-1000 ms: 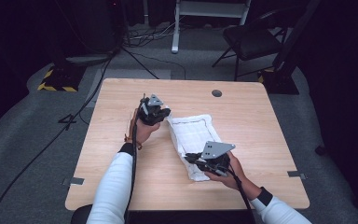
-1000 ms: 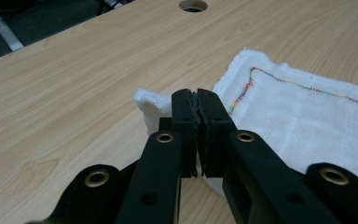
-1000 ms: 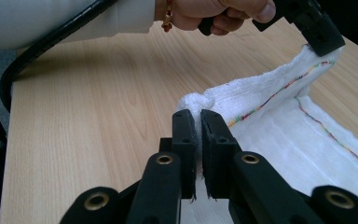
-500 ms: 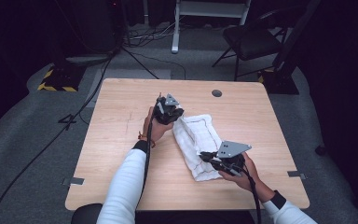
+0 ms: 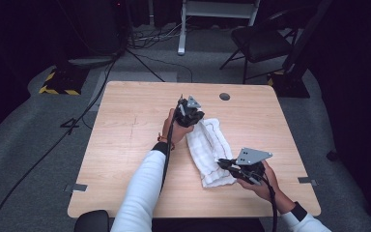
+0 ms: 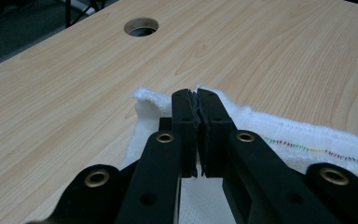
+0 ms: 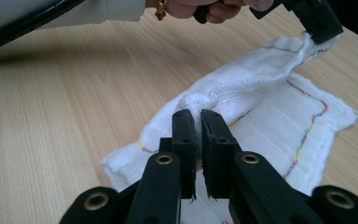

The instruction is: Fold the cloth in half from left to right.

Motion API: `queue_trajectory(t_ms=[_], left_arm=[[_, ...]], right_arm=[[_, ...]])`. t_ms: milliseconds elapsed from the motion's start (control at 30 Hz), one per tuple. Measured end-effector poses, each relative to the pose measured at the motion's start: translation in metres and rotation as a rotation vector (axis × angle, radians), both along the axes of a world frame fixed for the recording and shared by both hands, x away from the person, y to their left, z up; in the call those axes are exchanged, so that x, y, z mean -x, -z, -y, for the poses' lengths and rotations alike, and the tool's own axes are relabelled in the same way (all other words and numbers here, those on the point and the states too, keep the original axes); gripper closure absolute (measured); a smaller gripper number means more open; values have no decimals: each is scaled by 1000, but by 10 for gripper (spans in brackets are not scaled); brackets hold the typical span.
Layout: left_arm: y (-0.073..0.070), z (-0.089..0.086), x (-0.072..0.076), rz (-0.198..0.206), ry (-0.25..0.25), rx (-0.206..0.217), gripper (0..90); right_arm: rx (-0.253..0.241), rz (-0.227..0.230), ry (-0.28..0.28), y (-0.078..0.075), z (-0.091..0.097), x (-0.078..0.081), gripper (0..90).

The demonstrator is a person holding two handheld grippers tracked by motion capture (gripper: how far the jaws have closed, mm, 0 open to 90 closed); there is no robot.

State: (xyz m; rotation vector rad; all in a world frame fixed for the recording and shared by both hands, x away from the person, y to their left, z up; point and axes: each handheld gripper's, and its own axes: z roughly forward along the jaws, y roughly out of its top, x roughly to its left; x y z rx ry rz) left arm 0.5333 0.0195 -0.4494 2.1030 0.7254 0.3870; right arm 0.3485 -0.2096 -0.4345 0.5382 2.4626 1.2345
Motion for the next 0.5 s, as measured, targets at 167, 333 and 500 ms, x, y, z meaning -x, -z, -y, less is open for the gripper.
queue_trajectory(t_ms=[167,333,500], left_arm=[[5,18,-1,8,19,-11,867],[9,31,-6,7,25,-22,867],[14,41,-8,-1,22,-27,865]], right_arm=[[33,1,12,3,10,2,848],[42,-11,40,7,21,1,848],[62,-23,60,12,29,-1,846]])
